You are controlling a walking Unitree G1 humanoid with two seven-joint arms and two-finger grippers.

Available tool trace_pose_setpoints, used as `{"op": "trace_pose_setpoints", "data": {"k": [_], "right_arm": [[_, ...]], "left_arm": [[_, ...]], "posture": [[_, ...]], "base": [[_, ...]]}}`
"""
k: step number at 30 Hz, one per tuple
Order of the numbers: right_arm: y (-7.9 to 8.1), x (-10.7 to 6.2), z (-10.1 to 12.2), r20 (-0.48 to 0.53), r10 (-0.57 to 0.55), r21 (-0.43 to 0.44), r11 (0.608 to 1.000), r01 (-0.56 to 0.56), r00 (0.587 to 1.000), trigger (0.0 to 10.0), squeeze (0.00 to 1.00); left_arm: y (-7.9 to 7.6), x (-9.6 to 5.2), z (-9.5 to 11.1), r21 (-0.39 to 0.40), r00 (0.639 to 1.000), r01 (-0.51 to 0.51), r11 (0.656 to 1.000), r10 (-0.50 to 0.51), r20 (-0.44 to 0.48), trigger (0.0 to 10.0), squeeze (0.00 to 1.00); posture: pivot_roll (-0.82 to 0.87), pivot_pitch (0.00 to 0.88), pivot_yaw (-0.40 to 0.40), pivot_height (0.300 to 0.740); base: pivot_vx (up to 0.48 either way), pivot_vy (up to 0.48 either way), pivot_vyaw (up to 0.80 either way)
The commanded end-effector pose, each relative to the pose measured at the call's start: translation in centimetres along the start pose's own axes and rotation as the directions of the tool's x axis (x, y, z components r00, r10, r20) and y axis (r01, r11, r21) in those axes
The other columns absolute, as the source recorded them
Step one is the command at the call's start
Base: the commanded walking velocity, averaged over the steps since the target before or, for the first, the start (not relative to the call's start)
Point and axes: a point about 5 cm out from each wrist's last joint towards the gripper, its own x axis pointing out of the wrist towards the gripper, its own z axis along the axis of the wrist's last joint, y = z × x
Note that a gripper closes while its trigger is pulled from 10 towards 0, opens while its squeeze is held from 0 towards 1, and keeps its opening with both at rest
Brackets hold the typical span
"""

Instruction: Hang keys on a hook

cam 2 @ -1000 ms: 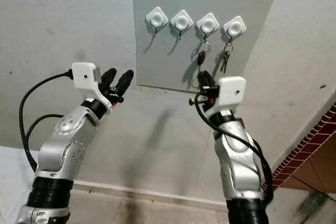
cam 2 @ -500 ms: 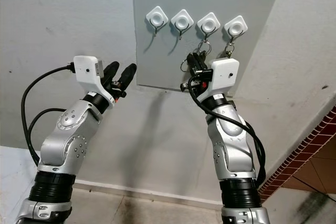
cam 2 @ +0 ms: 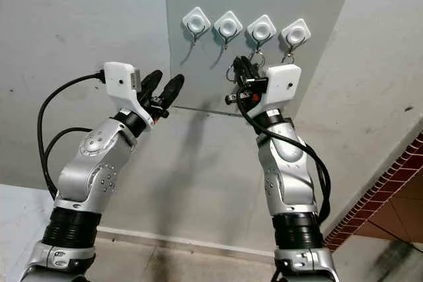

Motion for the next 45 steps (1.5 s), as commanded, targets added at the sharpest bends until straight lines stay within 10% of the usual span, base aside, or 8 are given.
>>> {"op": "trace_pose_setpoints", "data": {"k": [1, 45], "right_arm": [[0.0, 0.6, 0.4, 0.019, -0.004, 0.001, 1.0, 0.004, 1.0, 10.0, 0.0], [2.1, 3.4, 1.8, 0.04, -0.113, 0.124, 0.986, 0.107, 0.993, 10.0, 0.0]], "left_arm": [[-0.5, 0.4, 0.5, 0.015, 0.999, 0.036, 0.999, -0.036, 0.008, 10.0, 0.0], [-1.8, 0.2, 0.6, -0.005, 0.995, 0.098, 0.995, -0.098, 0.001, 10.0, 0.0]], "posture": [[-0.01, 0.0, -0.031, 0.74], [0.0, 0.0, -0.044, 0.74]], "base": [[0.0, 0.0, 0.0], [0.0, 0.0, 0.0]]}}
